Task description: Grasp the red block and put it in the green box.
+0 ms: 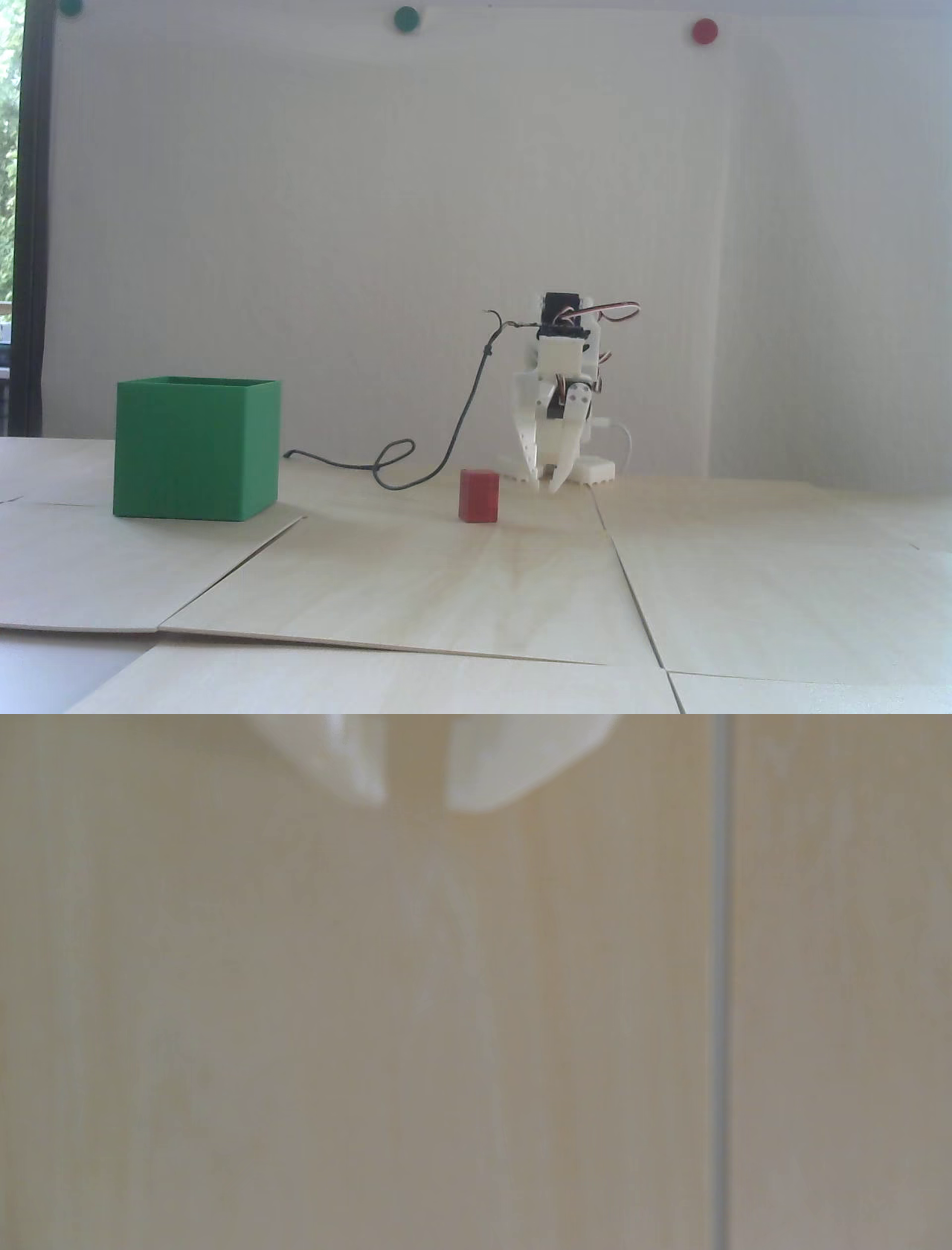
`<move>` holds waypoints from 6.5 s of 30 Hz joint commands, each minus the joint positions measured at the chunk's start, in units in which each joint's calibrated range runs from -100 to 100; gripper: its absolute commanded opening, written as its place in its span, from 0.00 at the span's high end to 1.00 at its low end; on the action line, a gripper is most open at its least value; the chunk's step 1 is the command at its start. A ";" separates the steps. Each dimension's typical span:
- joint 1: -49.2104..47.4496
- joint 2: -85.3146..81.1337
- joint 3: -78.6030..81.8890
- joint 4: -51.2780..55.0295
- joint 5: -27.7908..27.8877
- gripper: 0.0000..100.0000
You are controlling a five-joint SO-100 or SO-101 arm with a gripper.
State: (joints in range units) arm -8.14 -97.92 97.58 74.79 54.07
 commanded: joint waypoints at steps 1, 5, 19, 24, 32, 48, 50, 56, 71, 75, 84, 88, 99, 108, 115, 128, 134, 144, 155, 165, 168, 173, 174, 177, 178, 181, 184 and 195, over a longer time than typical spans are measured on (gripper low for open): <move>0.14 -0.73 1.09 1.68 -0.19 0.97; 0.14 -0.73 1.09 1.68 -0.19 0.97; 0.14 -0.73 1.09 1.68 -0.19 0.97; 0.14 -0.73 1.09 1.68 -0.19 0.97; 0.14 -0.73 1.09 1.68 -0.19 0.97; 0.14 -0.73 1.09 1.68 -0.19 0.97; 0.14 -0.73 1.09 1.68 -0.19 0.97; 0.14 -0.73 1.09 1.68 -0.19 0.97; 0.14 -0.73 1.09 1.68 -0.19 0.97; -0.26 -0.26 1.09 1.77 -0.19 0.97; -3.40 -0.02 -1.04 -3.97 -3.00 0.97; -7.34 3.21 -10.54 -5.06 -7.32 0.97; -5.97 61.96 -69.01 -3.71 -15.81 0.98; 6.49 105.78 -113.82 6.91 -15.97 0.98; 8.02 119.84 -127.49 12.39 -18.46 0.98; 8.10 123.39 -128.82 12.81 -19.56 0.91; 10.75 123.63 -128.82 12.05 -19.87 0.71; 13.08 124.02 -127.49 10.45 -25.02 0.77; 13.41 129.55 -119.59 9.61 -25.08 0.77; 13.25 129.86 -119.59 9.61 -24.66 0.99; 13.33 129.39 -119.68 9.61 -24.61 0.98; 13.17 128.84 -121.45 10.62 -25.02 0.98; 13.17 128.44 -123.49 12.14 -25.02 0.98; 13.41 127.10 -133.25 17.70 -25.08 0.98; 13.49 126.86 -135.56 18.46 -25.08 0.98; 14.05 126.86 -146.12 24.45 -24.66 0.98; 14.05 127.02 -148.96 24.70 -24.66 0.97; 14.29 132.15 -147.45 24.62 -22.37 0.60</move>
State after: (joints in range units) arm 5.08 33.42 -46.91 97.59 29.67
